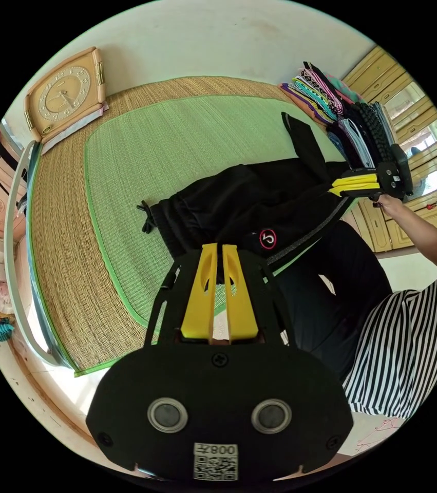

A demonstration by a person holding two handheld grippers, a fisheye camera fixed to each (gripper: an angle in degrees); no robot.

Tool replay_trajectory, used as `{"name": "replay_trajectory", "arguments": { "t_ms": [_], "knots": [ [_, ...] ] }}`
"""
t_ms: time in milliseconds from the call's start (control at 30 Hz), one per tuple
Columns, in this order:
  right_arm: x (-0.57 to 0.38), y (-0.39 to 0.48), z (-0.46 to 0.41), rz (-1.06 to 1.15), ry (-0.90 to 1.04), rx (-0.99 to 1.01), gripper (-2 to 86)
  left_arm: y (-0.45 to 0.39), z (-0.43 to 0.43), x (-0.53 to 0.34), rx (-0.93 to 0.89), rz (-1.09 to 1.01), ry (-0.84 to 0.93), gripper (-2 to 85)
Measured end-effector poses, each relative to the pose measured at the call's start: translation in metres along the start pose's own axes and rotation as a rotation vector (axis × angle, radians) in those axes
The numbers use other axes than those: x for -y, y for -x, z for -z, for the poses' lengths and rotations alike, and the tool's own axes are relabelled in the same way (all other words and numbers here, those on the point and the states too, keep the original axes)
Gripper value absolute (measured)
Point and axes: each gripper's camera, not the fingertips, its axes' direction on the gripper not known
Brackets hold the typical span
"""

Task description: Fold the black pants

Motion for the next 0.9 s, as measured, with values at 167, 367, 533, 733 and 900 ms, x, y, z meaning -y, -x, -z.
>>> {"name": "replay_trajectory", "arguments": {
  "t_ms": [167,367,533,733,900],
  "knots": [
    [-0.012,0.001,-0.008,-0.033,-0.018,0.058,0.9,0.001,-0.015,-0.021,-0.011,-0.003,0.02,1.8],
    [-0.018,0.01,-0.045,-0.019,0.057,0.074,0.9,0.008,-0.046,-0.038,-0.033,0.021,0.078,1.9],
    [-0.02,0.009,-0.063,-0.027,0.076,0.105,0.9,0.014,-0.064,-0.049,-0.033,0.025,0.103,2.0],
    [-0.023,-0.002,-0.073,-0.026,0.076,0.127,1.3,0.02,-0.085,-0.057,-0.025,0.021,0.121,2.1],
    [-0.025,-0.01,-0.08,-0.008,0.077,0.149,1.7,0.025,-0.1,-0.061,-0.018,0.018,0.131,2.1]
  ]
}}
